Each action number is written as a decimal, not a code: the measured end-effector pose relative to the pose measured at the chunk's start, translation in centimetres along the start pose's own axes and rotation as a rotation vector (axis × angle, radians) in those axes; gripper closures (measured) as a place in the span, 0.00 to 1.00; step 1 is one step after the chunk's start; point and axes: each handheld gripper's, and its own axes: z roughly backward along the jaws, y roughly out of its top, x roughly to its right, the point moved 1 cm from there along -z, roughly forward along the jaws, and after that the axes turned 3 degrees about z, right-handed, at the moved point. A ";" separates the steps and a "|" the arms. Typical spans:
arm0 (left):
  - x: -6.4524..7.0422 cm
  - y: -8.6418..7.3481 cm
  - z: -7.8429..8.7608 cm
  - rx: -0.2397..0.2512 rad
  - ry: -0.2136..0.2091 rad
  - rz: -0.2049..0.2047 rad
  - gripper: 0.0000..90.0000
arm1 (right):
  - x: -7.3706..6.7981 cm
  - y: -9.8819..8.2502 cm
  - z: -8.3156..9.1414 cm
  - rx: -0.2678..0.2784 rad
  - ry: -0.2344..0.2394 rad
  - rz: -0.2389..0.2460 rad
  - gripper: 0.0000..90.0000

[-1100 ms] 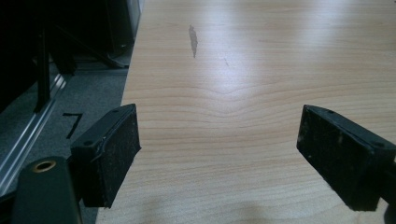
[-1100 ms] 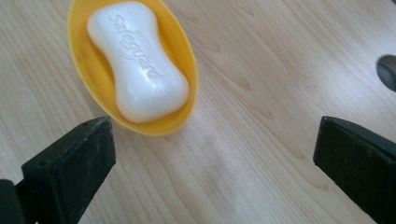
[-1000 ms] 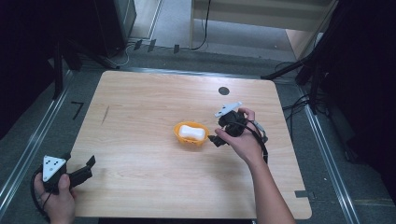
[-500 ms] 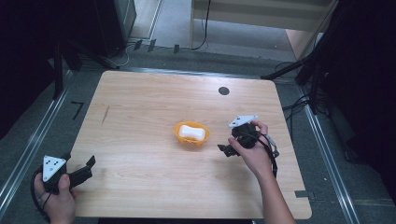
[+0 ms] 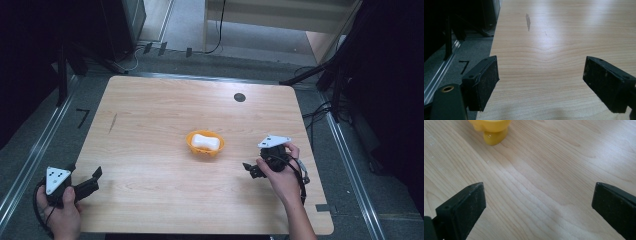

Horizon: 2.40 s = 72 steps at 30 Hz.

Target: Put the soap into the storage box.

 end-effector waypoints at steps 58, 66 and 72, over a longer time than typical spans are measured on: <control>0.1 0.0 0.1 0.004 0.008 -0.002 0.15 | 2.4 -15.8 8.7 0.155 -0.186 -0.248 0.00; 0.1 0.0 0.1 0.005 0.009 0.000 0.15 | 2.8 -18.1 10.0 0.212 -0.202 -0.316 0.00; 0.1 0.0 0.0 0.001 0.013 0.001 0.15 | 3.0 -18.8 9.8 0.258 -0.190 -0.363 0.00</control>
